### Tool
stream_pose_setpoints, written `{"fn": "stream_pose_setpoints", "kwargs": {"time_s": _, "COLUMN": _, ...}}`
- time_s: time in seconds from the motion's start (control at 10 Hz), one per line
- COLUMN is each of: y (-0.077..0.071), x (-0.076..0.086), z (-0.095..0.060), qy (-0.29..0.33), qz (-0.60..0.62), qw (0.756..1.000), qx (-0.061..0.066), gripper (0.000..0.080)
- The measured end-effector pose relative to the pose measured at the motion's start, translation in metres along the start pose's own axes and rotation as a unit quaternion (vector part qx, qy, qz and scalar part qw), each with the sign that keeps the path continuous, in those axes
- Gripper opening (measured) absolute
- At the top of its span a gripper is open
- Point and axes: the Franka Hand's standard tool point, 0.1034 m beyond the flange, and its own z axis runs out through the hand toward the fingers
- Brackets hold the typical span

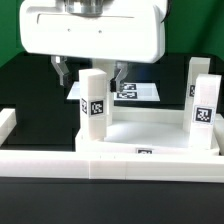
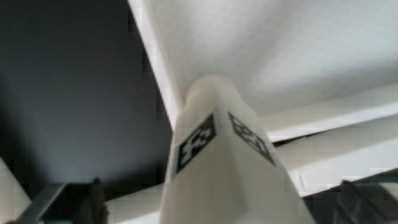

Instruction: Assemble desk

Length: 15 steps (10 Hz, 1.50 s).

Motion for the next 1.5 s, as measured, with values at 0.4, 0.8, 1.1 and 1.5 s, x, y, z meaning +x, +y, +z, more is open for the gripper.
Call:
{"fn": "stream_pose_setpoints", "kwargs": {"time_s": 0.4, "y": -0.0016, "x": -0.0004, "z": -0.0001, "qy": -0.001, "qz": -0.125, "qw": 0.992, "qx": -0.005, "gripper": 0.0649}}
{"fn": "stream_pose_setpoints", "kwargs": {"time_s": 0.8, "y": -0.0043, "x": -0.0002, "z": -0.0012, "qy": -0.005, "qz": -0.238, "qw": 0.971, "qx": -0.018, "gripper": 0.0649}}
{"fn": "stream_pose_setpoints", "kwargs": {"time_s": 1.1, "y": -0.001, "x": -0.0001, "z": -0.0002, "qy": -0.008, "qz": -0.3, "qw": 0.954, "qx": -0.026, "gripper": 0.0634}}
{"fn": "stream_pose_setpoints", "kwargs": {"time_s": 1.5, "y": 0.0006, "x": 0.0002, "z": 0.0009, "qy": -0.007, "qz": -0.283, "qw": 0.959, "qx": -0.027, "gripper": 0.0289}}
